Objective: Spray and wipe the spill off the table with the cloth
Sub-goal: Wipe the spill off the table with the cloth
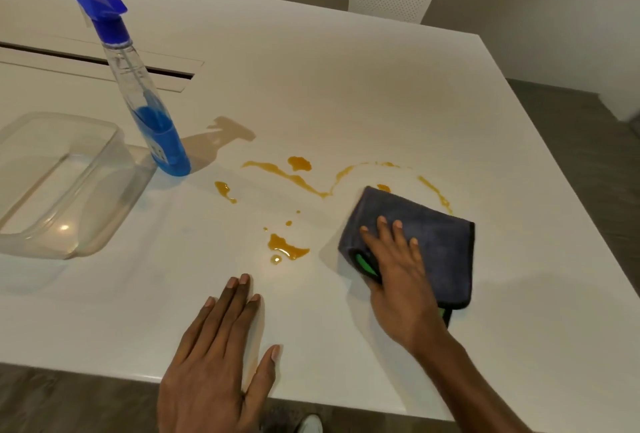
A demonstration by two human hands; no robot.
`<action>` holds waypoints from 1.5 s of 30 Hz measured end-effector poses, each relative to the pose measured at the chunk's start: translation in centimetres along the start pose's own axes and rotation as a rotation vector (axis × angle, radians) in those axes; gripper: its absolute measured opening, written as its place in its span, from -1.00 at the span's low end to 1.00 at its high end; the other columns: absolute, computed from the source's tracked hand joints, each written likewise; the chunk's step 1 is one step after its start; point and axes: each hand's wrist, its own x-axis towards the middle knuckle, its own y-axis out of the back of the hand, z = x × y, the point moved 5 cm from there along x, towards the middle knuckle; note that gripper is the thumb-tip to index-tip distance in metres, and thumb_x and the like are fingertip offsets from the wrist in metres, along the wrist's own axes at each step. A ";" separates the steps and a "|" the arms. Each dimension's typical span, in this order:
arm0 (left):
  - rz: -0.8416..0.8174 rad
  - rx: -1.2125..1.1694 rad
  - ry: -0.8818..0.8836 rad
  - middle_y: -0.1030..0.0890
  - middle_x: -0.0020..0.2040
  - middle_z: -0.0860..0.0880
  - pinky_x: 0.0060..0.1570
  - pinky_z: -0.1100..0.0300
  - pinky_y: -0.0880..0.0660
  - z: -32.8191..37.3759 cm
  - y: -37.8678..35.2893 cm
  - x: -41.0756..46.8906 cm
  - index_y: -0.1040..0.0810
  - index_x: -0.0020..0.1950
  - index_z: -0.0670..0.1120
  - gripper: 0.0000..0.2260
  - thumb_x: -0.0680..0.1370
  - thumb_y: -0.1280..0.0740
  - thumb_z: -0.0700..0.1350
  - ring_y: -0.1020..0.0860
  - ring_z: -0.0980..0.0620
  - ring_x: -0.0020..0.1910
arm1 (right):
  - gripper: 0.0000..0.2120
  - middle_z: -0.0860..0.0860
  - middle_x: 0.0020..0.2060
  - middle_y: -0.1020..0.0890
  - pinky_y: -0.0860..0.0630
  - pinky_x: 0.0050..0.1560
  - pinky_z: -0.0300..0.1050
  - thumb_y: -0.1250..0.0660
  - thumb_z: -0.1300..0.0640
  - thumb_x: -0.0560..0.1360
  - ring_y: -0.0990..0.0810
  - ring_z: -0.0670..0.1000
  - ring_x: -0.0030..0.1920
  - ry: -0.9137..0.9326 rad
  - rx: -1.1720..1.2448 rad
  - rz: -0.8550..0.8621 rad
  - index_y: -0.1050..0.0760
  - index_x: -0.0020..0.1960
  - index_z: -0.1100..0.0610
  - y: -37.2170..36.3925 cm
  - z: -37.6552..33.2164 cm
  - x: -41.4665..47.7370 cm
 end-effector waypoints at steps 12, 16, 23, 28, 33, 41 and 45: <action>0.034 0.003 0.028 -0.47 0.64 -0.03 0.50 -0.17 -0.50 0.2 0.3 0.0 -0.57 0.54 -0.10 -0.44 0.63 -0.27 0.16 -0.44 -0.04 0.63 | -0.36 -0.14 0.64 -0.04 0.13 0.65 0.08 -0.35 0.13 0.62 0.08 -0.04 0.67 -0.066 0.071 0.058 -0.19 0.61 -0.15 2.7 7.2 -2.5; 0.042 0.003 0.011 -0.48 0.63 -0.06 0.48 -0.21 -0.51 0.2 0.4 0.1 -0.58 0.52 -0.12 -0.45 0.63 -0.25 0.15 -0.46 -0.09 0.62 | -0.39 -0.04 0.67 -0.02 0.12 0.65 0.13 -0.27 0.07 0.65 0.11 0.04 0.67 -0.077 -0.007 0.063 -0.13 0.64 -0.11 1.5 5.3 1.5; 0.060 0.007 -0.005 -0.49 0.62 -0.08 0.46 -0.22 -0.51 0.1 0.4 0.1 -0.58 0.52 -0.15 -0.45 0.63 -0.25 0.14 -0.48 -0.12 0.60 | -0.31 -0.14 0.67 -0.01 0.14 0.66 0.07 -0.30 0.06 0.60 0.12 -0.07 0.67 0.096 -0.009 0.031 -0.09 0.64 -0.17 1.3 4.7 -5.0; 0.060 0.002 0.006 -0.50 0.61 -0.08 0.46 -0.21 -0.53 0.1 0.4 0.0 -0.59 0.51 -0.14 -0.46 0.63 -0.26 0.13 -0.48 -0.10 0.60 | -0.41 -0.15 0.64 -0.02 0.17 0.62 0.06 -0.31 0.00 0.64 0.07 0.02 0.67 -0.091 0.057 0.032 -0.18 0.60 -0.21 3.3 10.4 -1.2; 0.079 -0.002 0.012 -0.51 0.60 -0.07 0.46 -0.19 -0.54 0.5 0.6 0.1 -0.60 0.51 -0.12 -0.47 0.63 -0.27 0.13 -0.49 -0.09 0.59 | -0.45 0.02 0.67 -0.09 0.09 0.64 0.18 -0.19 -0.07 0.68 0.03 0.12 0.67 -0.125 -0.027 0.060 -0.14 0.63 -0.12 2.9 8.6 4.0; 0.081 0.008 -0.001 -0.53 0.59 -0.08 0.43 -0.22 -0.53 0.6 0.7 0.3 -0.61 0.48 -0.15 -0.47 0.63 -0.25 0.12 -0.51 -0.14 0.57 | -0.33 -0.19 0.65 0.05 0.22 0.64 0.02 -0.29 0.06 0.63 0.19 -0.10 0.66 0.079 0.017 -0.017 -0.07 0.62 -0.23 2.1 6.6 -3.4; 0.078 0.008 0.005 -0.52 0.59 -0.07 0.44 -0.21 -0.53 0.7 0.9 0.2 -0.61 0.48 -0.15 -0.48 0.63 -0.25 0.12 -0.50 -0.13 0.58 | -0.41 -0.12 0.65 -0.06 0.14 0.64 0.10 -0.33 0.10 0.64 0.07 0.00 0.67 -0.102 0.091 0.027 -0.21 0.59 -0.20 4.2 11.2 -1.0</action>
